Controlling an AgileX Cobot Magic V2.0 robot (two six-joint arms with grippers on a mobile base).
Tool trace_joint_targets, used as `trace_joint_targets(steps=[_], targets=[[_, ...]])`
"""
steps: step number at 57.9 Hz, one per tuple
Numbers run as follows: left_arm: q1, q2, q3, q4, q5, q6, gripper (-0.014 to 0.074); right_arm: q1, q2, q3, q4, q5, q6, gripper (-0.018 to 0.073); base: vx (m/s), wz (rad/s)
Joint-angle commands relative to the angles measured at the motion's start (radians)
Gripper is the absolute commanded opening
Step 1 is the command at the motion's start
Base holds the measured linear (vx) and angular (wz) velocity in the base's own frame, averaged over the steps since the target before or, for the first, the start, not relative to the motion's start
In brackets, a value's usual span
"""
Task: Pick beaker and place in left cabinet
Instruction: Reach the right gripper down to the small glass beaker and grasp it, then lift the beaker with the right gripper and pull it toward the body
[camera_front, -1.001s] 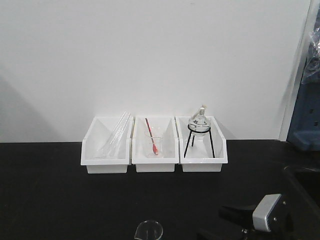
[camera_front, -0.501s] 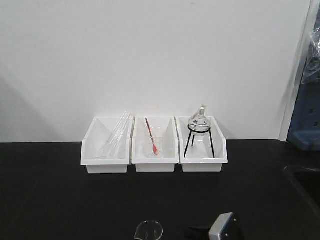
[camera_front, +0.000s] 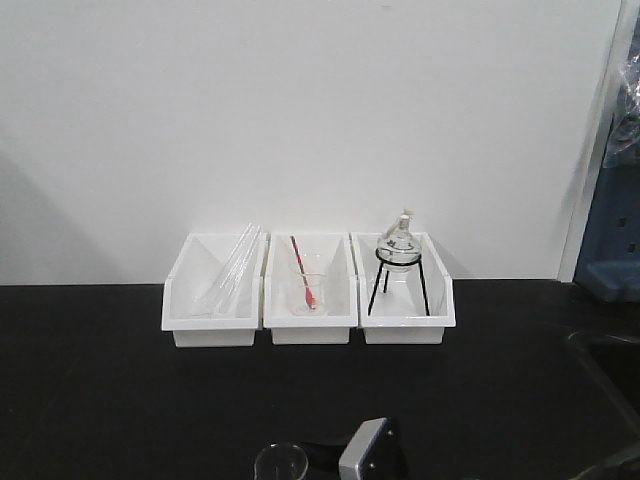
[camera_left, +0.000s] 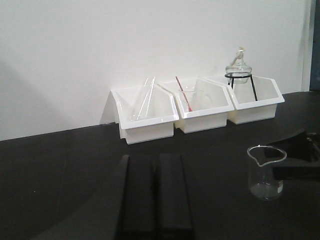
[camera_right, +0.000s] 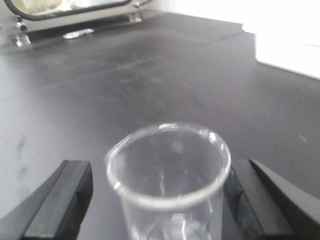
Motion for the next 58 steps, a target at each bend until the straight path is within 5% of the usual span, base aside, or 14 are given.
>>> trace_joint_targets(steps=[1, 30, 37, 49, 58], targets=[[-0.006, -0.018, 0.016, -0.008, -0.084, -0.003, 0.0001, 0.015, -0.025, -0.068, 0.066, -0.064, -0.006, 0.0578, 0.0, 0.0], [-0.006, -0.018, 0.016, -0.008, -0.084, -0.003, 0.0001, 0.056, 0.1, -0.186, 0.129, -0.064, -0.003, 0.0538, 0.0, 0.0], [-0.006, -0.018, 0.016, -0.008, -0.084, -0.003, 0.0001, 0.056, 0.1, -0.186, 0.135, -0.074, -0.004, 0.0405, 0.0, 0.0], [-0.006, -0.018, 0.016, -0.008, -0.084, -0.003, 0.0001, 0.056, 0.071, -0.182, 0.119, -0.061, 0.014, 0.0001, 0.0, 0.0], [-0.006, -0.018, 0.016, -0.008, -0.084, -0.003, 0.0001, 0.056, -0.038, -0.182, 0.085, 0.141, 0.119, -0.0006, 0.0, 0.0]])
